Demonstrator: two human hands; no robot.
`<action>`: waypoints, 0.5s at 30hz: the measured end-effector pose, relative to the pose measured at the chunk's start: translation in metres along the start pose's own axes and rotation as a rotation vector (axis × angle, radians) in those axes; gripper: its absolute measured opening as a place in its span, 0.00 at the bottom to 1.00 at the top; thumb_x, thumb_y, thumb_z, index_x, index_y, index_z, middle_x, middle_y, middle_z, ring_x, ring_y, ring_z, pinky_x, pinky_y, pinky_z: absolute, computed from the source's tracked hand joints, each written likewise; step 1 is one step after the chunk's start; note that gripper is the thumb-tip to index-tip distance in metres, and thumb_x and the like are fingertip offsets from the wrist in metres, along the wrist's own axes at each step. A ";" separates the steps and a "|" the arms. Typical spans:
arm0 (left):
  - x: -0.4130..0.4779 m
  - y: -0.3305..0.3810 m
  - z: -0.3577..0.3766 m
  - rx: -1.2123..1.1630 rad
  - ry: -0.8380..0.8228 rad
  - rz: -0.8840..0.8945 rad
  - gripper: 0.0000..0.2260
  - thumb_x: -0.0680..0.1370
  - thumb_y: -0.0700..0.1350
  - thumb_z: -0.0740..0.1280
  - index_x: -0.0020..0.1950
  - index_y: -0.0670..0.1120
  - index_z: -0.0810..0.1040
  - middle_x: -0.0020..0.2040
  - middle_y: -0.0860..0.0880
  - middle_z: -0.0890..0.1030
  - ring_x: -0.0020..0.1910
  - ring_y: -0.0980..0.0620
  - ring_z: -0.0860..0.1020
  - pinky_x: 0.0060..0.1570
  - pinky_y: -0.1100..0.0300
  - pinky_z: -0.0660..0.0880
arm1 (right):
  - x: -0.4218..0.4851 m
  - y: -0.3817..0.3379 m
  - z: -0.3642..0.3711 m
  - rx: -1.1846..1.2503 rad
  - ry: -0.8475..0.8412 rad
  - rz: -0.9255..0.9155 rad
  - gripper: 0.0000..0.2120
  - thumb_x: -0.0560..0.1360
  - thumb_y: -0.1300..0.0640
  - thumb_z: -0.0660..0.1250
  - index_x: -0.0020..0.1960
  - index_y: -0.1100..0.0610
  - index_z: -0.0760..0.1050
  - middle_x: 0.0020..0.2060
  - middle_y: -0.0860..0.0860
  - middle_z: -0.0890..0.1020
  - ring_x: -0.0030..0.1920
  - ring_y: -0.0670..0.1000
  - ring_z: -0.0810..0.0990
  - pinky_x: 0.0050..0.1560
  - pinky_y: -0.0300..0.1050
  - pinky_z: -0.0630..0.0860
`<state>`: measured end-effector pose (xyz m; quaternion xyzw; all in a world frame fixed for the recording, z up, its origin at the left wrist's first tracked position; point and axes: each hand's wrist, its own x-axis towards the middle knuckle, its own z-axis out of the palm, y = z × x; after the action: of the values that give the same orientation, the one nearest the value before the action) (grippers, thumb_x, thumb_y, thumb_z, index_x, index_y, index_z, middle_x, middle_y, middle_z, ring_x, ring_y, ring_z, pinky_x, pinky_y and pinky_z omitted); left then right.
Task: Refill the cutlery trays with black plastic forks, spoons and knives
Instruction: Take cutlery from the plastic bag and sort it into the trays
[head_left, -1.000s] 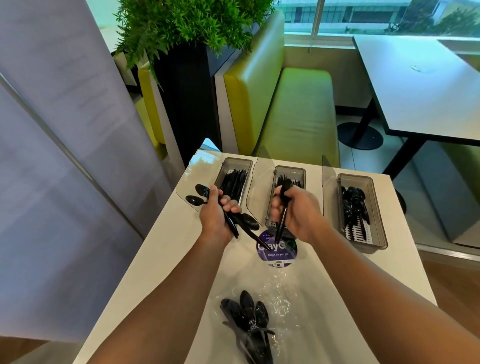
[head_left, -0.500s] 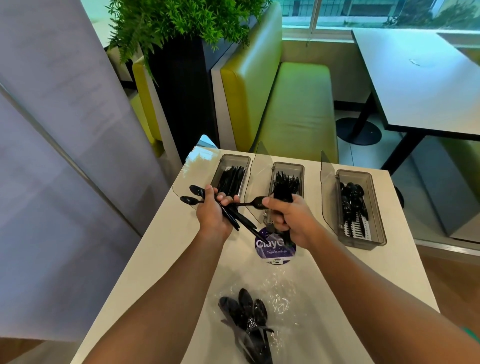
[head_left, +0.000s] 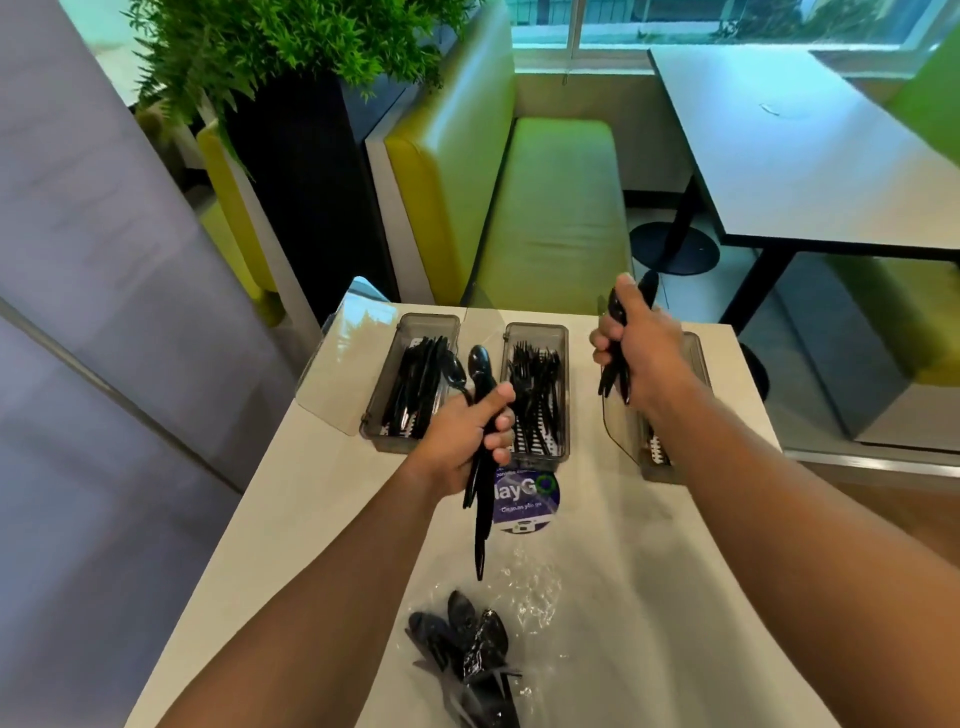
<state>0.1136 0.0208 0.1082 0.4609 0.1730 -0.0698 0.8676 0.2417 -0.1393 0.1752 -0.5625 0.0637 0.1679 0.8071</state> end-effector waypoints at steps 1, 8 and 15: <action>0.002 -0.003 0.003 0.035 -0.015 -0.008 0.07 0.82 0.46 0.65 0.47 0.45 0.72 0.33 0.49 0.69 0.25 0.56 0.66 0.23 0.63 0.69 | 0.007 -0.005 -0.008 -0.020 -0.003 0.019 0.12 0.81 0.47 0.66 0.48 0.54 0.68 0.26 0.49 0.69 0.24 0.48 0.69 0.25 0.42 0.67; 0.020 -0.026 0.026 0.211 -0.034 -0.049 0.03 0.83 0.42 0.66 0.49 0.45 0.74 0.34 0.49 0.74 0.25 0.56 0.69 0.24 0.62 0.71 | 0.064 -0.009 -0.100 -0.538 0.091 0.188 0.04 0.79 0.64 0.66 0.52 0.58 0.73 0.36 0.54 0.75 0.25 0.46 0.69 0.21 0.38 0.67; 0.038 -0.043 0.031 0.260 -0.028 -0.088 0.04 0.82 0.43 0.67 0.51 0.44 0.75 0.38 0.46 0.78 0.28 0.54 0.72 0.26 0.61 0.72 | 0.076 0.036 -0.143 -0.791 0.216 0.284 0.16 0.79 0.65 0.67 0.66 0.62 0.72 0.43 0.58 0.82 0.39 0.51 0.80 0.41 0.48 0.82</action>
<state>0.1437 -0.0274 0.0769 0.5604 0.1706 -0.1360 0.7990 0.3131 -0.2455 0.0703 -0.8284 0.1554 0.2290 0.4869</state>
